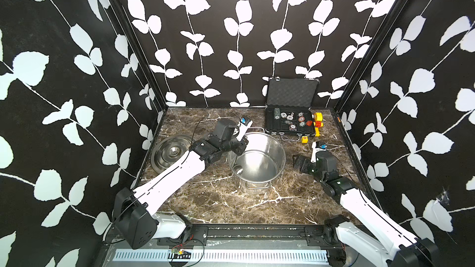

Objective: Stir the soup with a spoon
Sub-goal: Stir the soup in the pan with a stick.

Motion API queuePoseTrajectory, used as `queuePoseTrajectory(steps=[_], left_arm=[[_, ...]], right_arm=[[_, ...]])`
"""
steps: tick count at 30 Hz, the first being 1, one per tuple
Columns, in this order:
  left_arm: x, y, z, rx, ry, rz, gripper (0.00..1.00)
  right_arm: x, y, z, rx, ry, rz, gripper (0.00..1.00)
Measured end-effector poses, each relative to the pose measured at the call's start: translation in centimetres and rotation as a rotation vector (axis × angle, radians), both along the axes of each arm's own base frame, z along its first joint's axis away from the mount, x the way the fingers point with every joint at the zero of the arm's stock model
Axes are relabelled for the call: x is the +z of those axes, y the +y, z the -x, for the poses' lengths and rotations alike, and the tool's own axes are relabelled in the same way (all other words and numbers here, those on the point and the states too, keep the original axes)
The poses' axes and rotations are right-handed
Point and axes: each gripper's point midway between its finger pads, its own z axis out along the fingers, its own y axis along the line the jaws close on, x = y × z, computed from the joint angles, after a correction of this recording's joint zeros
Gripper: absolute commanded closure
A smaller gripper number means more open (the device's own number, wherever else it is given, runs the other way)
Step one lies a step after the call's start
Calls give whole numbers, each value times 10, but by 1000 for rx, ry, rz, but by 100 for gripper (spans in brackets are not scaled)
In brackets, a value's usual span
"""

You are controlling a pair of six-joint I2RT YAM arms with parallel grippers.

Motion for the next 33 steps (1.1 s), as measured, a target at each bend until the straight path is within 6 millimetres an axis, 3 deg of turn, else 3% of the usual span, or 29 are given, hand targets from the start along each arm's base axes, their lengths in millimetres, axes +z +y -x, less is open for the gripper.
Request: queuePoseTrajectory(steps=[4, 7, 14, 19, 25, 29, 33], left_arm=[[2, 6, -31, 56, -13, 13, 100], [3, -2, -52, 62, -25, 29, 100], [5, -45, -84, -35, -31, 89, 100], [4, -75, -92, -108, -5, 148, 100], [12, -121, -72, -228, 0, 183, 100], [20, -157, -36, -342, -4, 189, 100], [13, -180, 1, -433, 16, 177, 100]], right_arm=[[4, 0, 0, 0, -12, -4, 1], [7, -1, 1, -2, -24, -6, 1], [12, -5, 2, -19, -41, -1, 1], [11, -5, 3, -20, -38, 2, 1], [9, -5, 2, -21, -32, 4, 1], [9, -5, 2, -21, -29, 5, 1], [8, -6, 2, -22, -28, 6, 1]])
